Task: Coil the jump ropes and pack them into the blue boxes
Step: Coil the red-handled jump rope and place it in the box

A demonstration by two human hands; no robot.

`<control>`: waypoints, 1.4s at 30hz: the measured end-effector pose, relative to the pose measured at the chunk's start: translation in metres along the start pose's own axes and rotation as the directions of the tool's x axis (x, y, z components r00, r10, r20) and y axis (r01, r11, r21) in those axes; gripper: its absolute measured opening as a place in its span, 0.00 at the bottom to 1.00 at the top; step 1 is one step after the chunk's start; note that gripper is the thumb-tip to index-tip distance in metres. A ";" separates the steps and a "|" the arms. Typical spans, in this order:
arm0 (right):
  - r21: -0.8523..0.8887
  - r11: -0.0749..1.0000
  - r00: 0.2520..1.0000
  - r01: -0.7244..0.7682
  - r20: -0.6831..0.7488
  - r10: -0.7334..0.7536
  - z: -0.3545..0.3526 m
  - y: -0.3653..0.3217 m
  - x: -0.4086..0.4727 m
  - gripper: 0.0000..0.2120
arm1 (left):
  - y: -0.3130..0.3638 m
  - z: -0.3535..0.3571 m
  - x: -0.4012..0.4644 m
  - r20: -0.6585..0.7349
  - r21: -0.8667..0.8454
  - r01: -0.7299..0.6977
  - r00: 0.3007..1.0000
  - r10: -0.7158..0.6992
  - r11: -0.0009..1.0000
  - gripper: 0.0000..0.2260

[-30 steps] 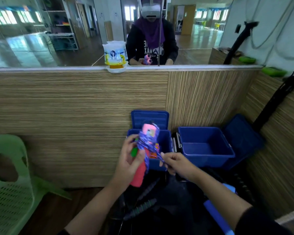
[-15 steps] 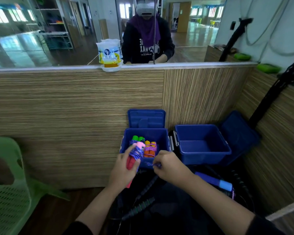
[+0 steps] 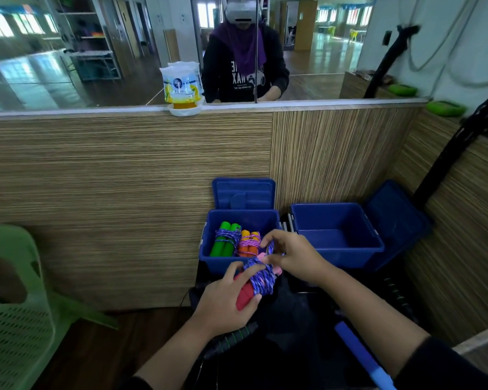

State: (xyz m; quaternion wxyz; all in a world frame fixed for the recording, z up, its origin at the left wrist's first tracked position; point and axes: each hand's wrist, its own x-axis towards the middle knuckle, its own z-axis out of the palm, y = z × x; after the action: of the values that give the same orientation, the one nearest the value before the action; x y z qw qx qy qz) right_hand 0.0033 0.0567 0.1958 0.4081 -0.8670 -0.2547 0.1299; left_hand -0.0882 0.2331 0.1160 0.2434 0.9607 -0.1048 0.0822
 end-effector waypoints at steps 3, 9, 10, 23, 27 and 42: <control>0.047 0.998 0.999 -0.051 0.015 0.050 -0.001 0.001 0.002 0.17 | 0.001 -0.001 -0.003 0.010 0.018 -0.038 0.999 0.038 0.999 0.27; 0.170 0.974 0.988 -0.152 0.047 0.146 -0.004 0.003 0.003 0.18 | 0.004 -0.004 -0.004 0.057 -0.015 -0.070 0.996 0.071 0.997 0.27; 0.183 0.970 0.987 -0.160 0.046 0.154 -0.005 0.003 0.003 0.17 | 0.004 -0.003 -0.005 0.059 -0.032 -0.065 0.996 0.067 0.997 0.26; -0.221 0.962 0.986 -0.163 -0.060 0.154 -0.004 -0.004 -0.003 0.14 | 0.002 0.000 0.003 0.005 -0.088 0.068 0.998 -0.068 0.994 0.25; -0.312 0.934 0.981 -0.173 -0.139 0.136 -0.001 0.004 -0.004 0.09 | -0.003 -0.001 0.005 -0.038 -0.113 0.090 0.995 -0.095 0.989 0.25; 0.419 0.908 0.995 -0.025 -0.082 0.065 0.009 0.036 -0.015 0.11 | 0.001 -0.012 0.001 -0.075 -0.309 -0.074 0.996 0.054 0.948 0.22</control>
State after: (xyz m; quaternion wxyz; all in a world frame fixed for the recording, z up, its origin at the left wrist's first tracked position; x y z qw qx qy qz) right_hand -0.0014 0.0348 0.1622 0.5924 -0.7705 -0.1815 0.1497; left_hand -0.0888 0.2375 0.1273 0.3926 0.9031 -0.1396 0.1038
